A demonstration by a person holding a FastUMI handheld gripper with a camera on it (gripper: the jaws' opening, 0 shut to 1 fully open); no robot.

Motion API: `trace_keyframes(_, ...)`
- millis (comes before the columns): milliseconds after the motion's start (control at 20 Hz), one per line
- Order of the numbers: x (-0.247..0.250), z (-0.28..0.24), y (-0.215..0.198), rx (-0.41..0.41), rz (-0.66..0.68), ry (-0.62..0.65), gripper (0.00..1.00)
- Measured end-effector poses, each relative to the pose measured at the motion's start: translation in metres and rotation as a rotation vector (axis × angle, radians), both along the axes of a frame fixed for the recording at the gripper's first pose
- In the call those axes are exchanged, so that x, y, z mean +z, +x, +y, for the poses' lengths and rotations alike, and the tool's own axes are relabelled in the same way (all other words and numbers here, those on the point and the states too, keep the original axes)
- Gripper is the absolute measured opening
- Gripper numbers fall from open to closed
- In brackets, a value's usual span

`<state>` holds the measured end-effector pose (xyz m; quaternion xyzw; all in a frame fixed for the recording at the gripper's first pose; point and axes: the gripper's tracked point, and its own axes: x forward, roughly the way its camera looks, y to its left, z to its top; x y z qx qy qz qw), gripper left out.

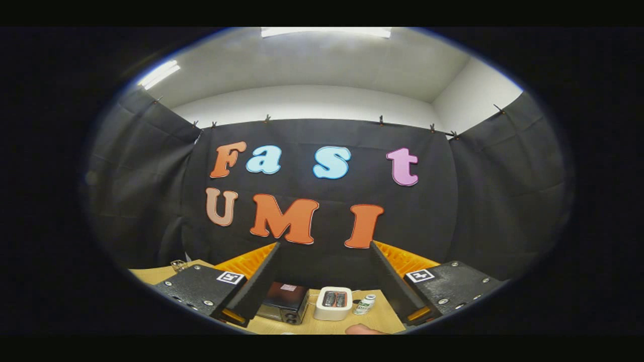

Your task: Open the toaster oven, put the food inside, and close the toaster oven door.

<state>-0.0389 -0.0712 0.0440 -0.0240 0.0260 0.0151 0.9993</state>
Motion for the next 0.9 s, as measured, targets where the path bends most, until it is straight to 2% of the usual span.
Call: trace_keyframes(900, -0.0040, -0.0096, -0.0001, -0.017, 0.004, 0.020, 1.00)
